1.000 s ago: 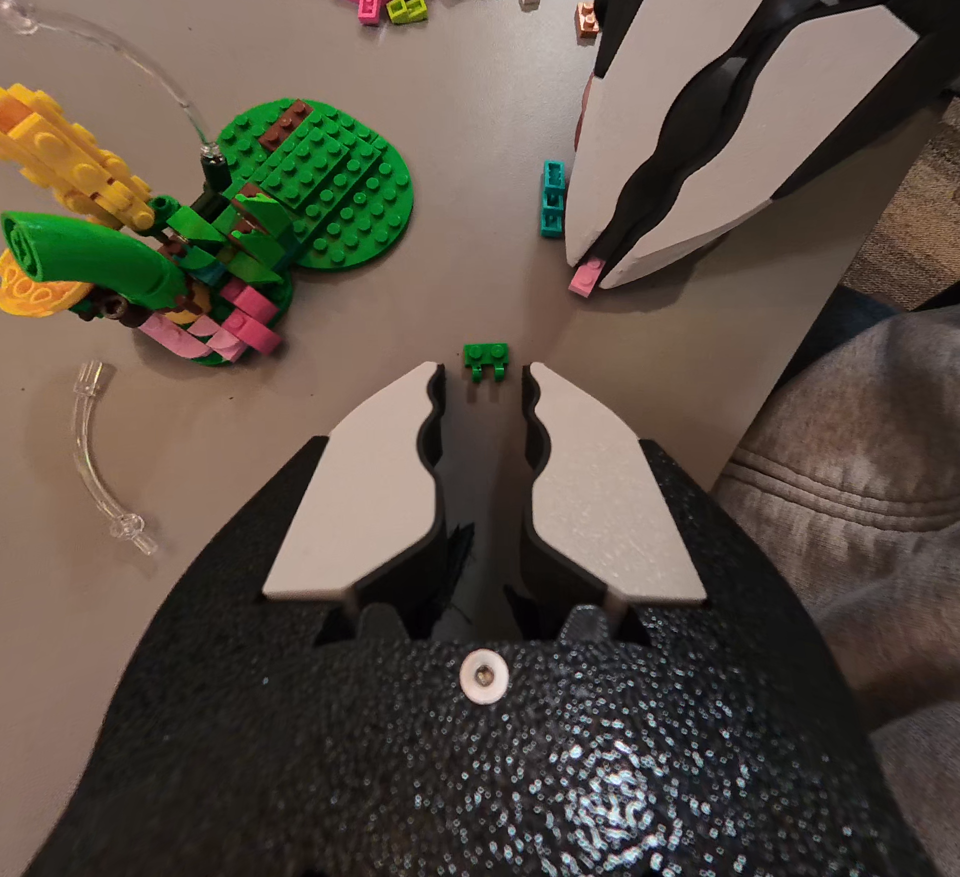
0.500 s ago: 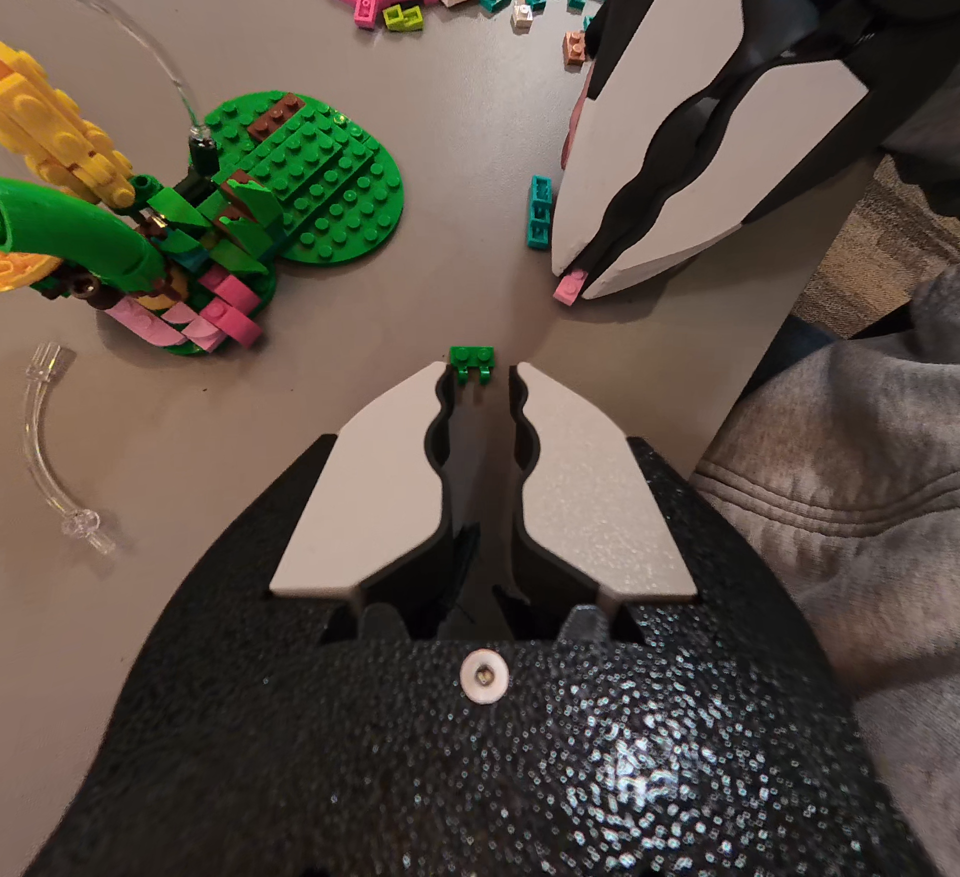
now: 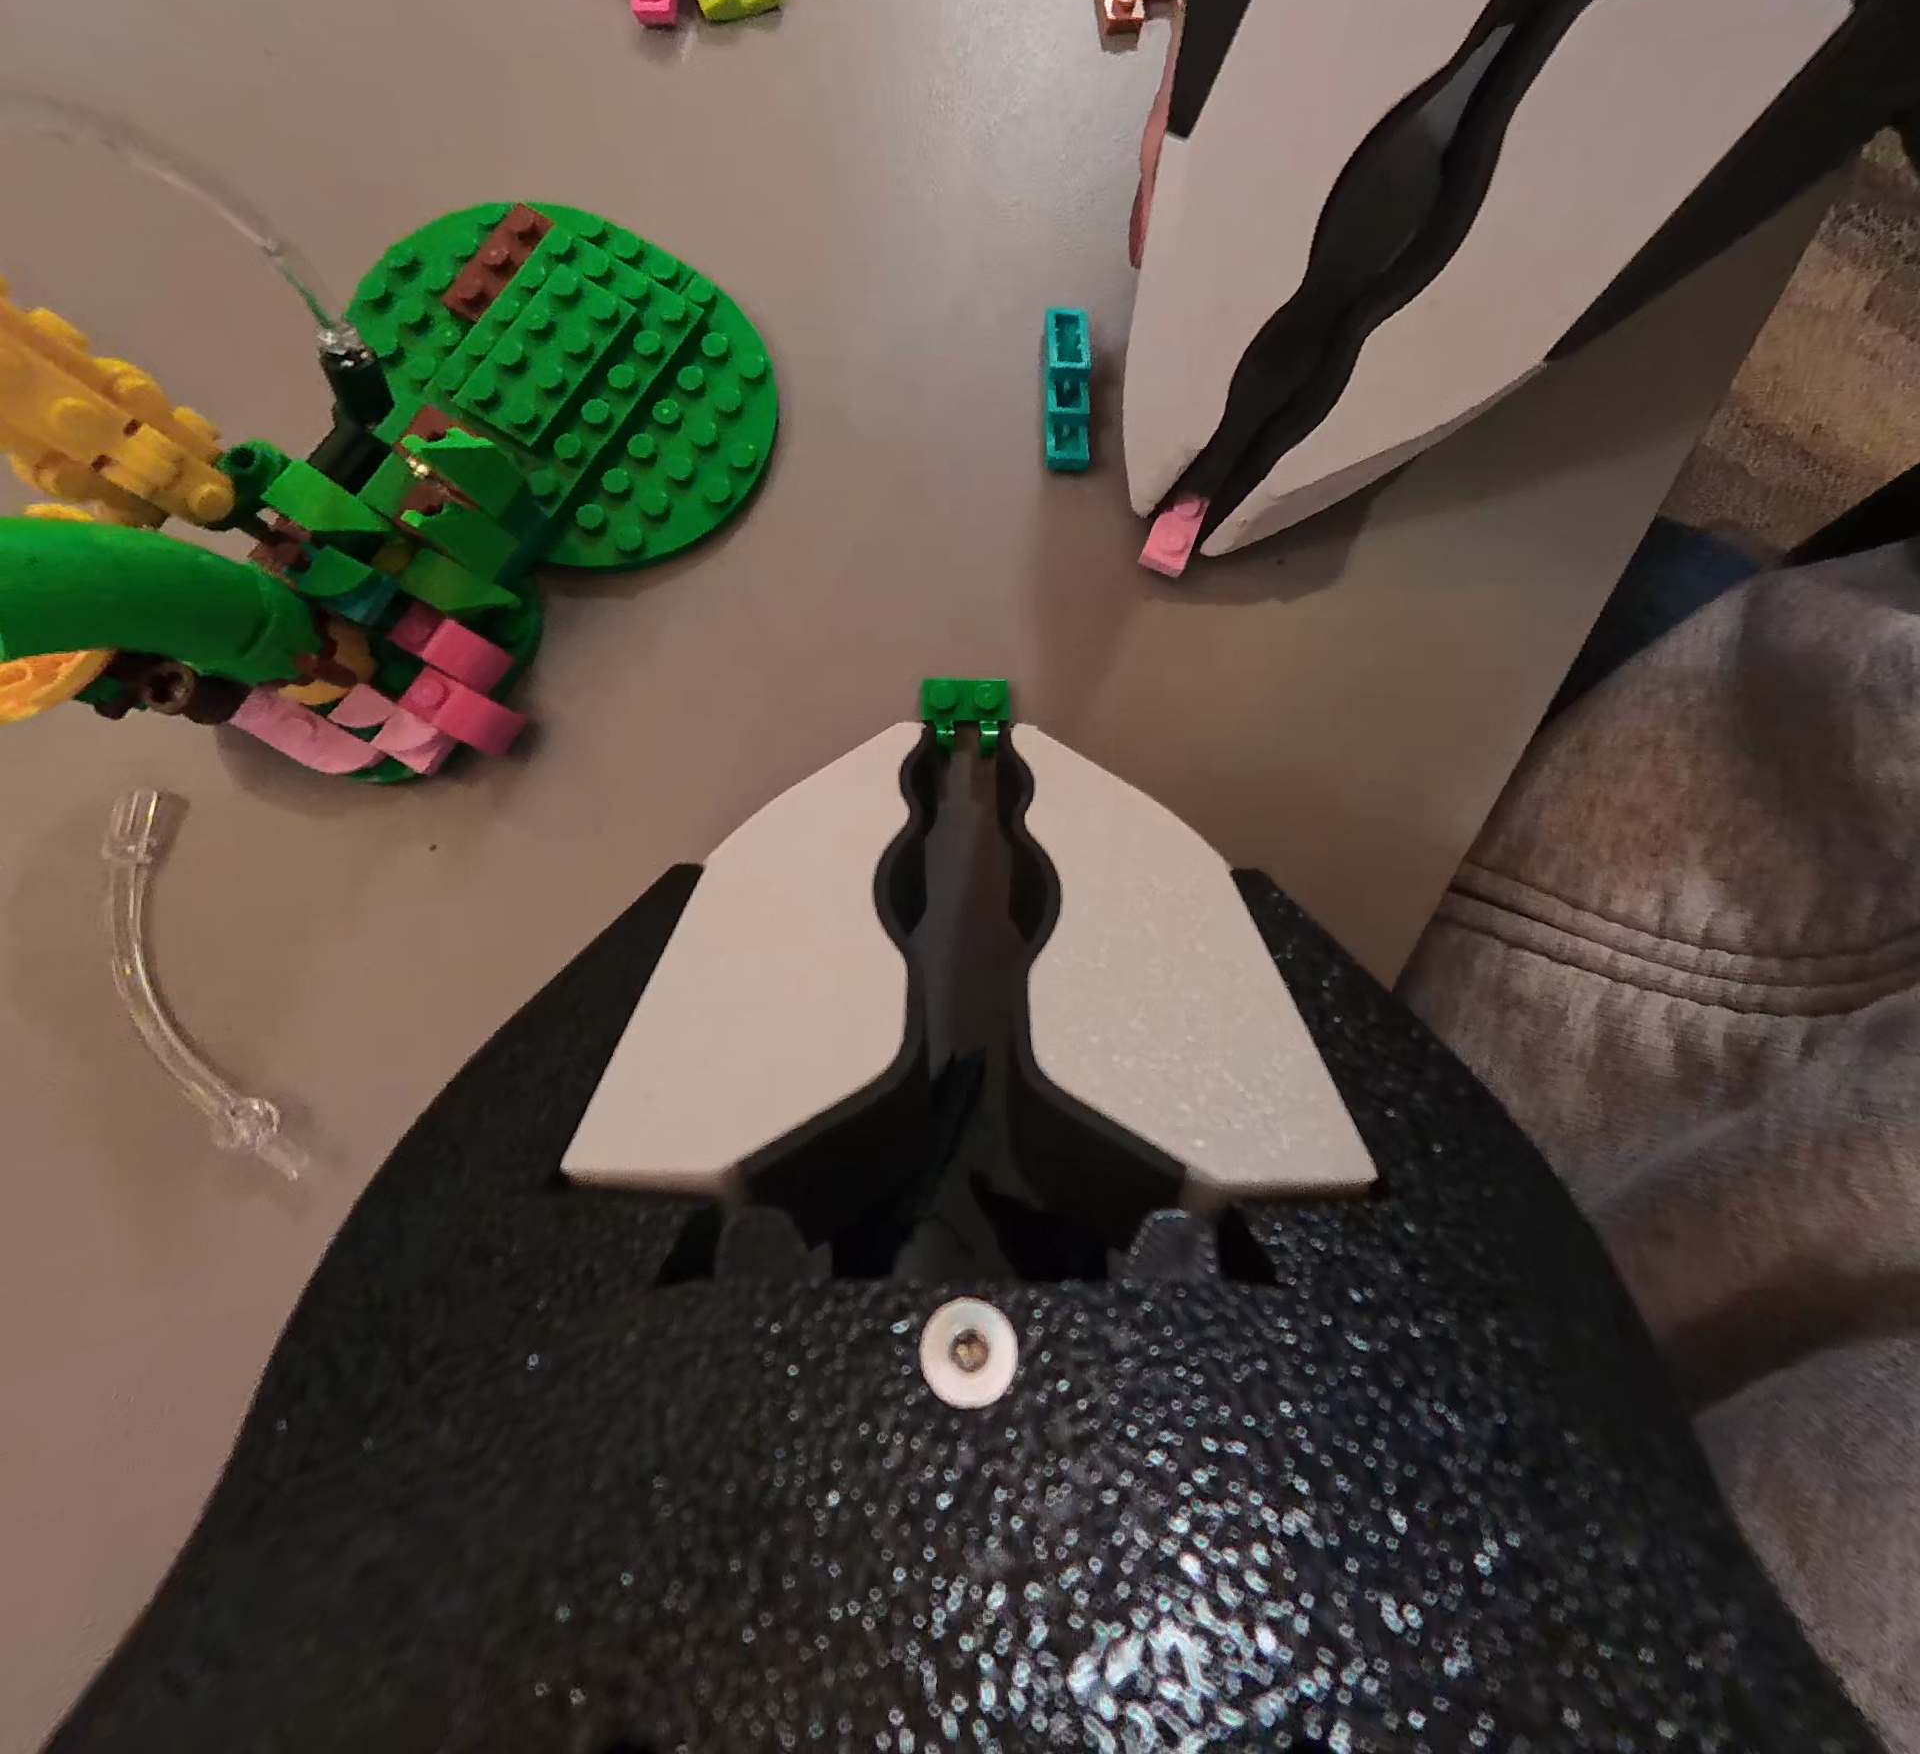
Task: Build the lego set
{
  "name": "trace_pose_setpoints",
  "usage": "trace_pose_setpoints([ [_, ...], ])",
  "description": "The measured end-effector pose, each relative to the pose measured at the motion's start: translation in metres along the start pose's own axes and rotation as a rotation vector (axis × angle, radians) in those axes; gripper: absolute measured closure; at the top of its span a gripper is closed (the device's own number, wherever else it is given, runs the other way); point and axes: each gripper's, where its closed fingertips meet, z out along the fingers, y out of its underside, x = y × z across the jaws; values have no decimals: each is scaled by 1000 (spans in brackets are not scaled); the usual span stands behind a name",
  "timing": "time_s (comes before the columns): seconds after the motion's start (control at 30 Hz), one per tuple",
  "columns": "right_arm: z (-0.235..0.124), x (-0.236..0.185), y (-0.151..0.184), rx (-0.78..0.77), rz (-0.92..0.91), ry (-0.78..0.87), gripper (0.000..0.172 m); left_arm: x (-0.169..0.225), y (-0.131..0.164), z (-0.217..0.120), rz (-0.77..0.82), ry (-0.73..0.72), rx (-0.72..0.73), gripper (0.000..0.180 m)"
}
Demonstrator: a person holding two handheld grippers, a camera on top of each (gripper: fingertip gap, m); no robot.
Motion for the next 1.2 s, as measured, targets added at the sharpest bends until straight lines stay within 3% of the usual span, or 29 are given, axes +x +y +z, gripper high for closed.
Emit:
trace_pose_setpoints([
  [0.33,0,-3,-1,3,-16,-15,165,39,-21,2,110,176,76,170],
  [1.2,2,-7,-5,43,-33,-47,165,45,-18,13,169,254,-101,170],
])
